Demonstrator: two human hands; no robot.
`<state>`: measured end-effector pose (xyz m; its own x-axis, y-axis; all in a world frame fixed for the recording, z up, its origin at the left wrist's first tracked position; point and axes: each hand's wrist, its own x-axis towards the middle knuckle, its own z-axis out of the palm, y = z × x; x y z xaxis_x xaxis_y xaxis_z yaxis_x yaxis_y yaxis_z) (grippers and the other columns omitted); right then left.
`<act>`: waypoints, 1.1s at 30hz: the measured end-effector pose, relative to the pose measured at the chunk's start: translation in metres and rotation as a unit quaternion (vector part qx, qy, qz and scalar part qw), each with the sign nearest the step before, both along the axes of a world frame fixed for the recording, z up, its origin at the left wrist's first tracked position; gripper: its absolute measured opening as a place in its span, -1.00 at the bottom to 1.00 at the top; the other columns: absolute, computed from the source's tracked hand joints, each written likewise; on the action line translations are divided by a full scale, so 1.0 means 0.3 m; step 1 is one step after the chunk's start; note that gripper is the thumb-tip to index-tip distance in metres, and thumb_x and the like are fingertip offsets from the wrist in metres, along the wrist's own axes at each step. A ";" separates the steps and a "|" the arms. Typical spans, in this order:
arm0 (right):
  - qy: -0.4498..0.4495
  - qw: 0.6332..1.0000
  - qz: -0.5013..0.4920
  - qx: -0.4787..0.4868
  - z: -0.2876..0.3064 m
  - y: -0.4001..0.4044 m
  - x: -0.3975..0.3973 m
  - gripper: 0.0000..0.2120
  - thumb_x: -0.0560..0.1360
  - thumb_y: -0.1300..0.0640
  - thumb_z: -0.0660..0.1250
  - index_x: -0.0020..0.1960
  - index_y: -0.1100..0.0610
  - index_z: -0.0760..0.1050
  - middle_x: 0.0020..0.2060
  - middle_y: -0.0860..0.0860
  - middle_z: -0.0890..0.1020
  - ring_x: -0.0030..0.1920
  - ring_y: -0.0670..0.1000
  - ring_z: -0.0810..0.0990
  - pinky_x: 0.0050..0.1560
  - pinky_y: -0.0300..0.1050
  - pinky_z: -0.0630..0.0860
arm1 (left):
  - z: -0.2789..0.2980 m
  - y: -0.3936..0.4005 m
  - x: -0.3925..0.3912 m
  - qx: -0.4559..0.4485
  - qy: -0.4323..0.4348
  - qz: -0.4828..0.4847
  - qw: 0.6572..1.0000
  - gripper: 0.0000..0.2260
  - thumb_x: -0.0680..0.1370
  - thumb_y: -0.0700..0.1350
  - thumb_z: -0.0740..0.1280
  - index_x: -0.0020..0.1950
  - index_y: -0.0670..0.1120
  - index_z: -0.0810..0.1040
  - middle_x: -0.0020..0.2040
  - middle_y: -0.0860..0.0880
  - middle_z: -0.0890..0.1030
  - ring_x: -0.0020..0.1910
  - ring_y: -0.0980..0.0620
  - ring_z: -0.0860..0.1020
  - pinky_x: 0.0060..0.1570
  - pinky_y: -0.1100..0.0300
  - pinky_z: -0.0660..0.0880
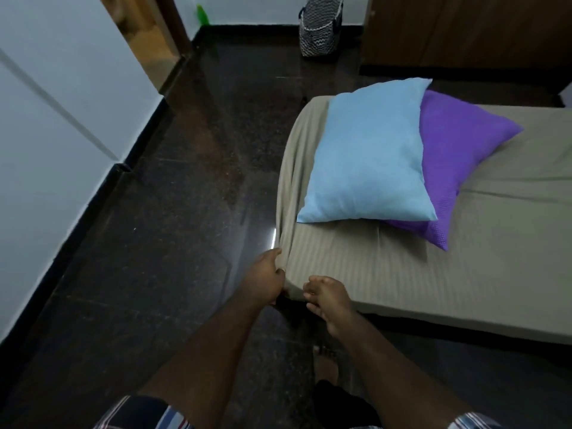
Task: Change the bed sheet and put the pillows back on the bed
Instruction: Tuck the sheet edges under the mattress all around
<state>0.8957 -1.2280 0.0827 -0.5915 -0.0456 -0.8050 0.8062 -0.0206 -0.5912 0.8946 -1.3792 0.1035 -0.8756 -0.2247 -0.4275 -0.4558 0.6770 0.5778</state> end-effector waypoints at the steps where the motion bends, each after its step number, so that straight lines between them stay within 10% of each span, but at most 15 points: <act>1: 0.004 1.000 0.004 0.004 0.010 -0.035 -0.033 -0.85 0.55 0.24 0.33 0.11 0.22 0.58 -0.03 0.16 0.64 -0.06 0.08 0.60 0.03 -0.02 0.58 | 0.007 -0.034 -0.043 -0.004 0.002 -0.013 1.000 -0.53 0.61 -0.19 0.29 0.53 -0.12 0.34 0.49 -0.13 0.39 0.45 -0.07 0.37 0.40 0.17 0.27; 6: 0.021 0.999 -0.036 0.025 0.043 -0.215 -0.187 -0.77 0.55 0.26 0.30 0.16 0.35 0.55 0.08 0.32 0.64 -0.01 0.16 0.61 0.22 0.19 0.53 | 0.048 -0.188 -0.234 -0.003 0.015 -0.122 0.992 -0.62 0.59 -0.33 0.24 0.42 -0.25 0.45 0.39 -0.23 0.50 0.36 -0.15 0.45 0.08 0.43 0.22; 15: -0.023 0.985 -0.023 0.169 -0.184 -0.637 -0.214 -0.82 0.54 0.20 0.37 0.08 0.27 0.62 -0.08 0.15 0.66 0.01 0.18 0.63 -0.08 -0.14 0.53 | -0.155 -0.616 -0.531 -0.037 -0.004 -0.357 0.934 -0.55 0.59 -0.28 0.21 0.50 -0.15 0.39 0.51 -0.15 0.39 0.50 -0.10 0.33 0.44 0.17 0.21; 26: -0.063 0.934 -0.032 0.351 -0.629 -0.776 -0.342 -0.35 0.48 0.10 0.36 0.50 0.30 0.28 0.39 0.22 0.44 0.40 0.19 0.40 0.39 -0.03 0.30 | -0.693 -0.584 -0.853 -0.154 -0.060 -0.650 0.741 -0.43 0.56 -0.09 0.33 0.54 -0.13 0.27 0.57 -0.15 0.26 0.54 -0.18 0.22 0.49 -0.06 0.23; 33: -0.123 0.914 0.011 0.385 -0.722 -0.732 -0.450 -0.42 0.45 -0.09 0.36 0.33 0.22 0.39 0.27 0.21 0.54 0.27 0.23 0.53 0.20 0.02 0.45 | -0.810 -0.591 -0.953 -0.176 0.099 -0.740 0.642 -0.41 0.48 -0.11 0.22 0.53 -0.13 0.30 0.52 -0.16 0.31 0.51 -0.21 0.27 0.43 -0.19 0.30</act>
<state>0.7606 -1.4476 -0.1340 -0.3948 0.5816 -0.7113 0.9117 0.3442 -0.2245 0.6087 -1.5566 -0.1396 -0.2714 0.8633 -0.4254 0.8948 0.3891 0.2189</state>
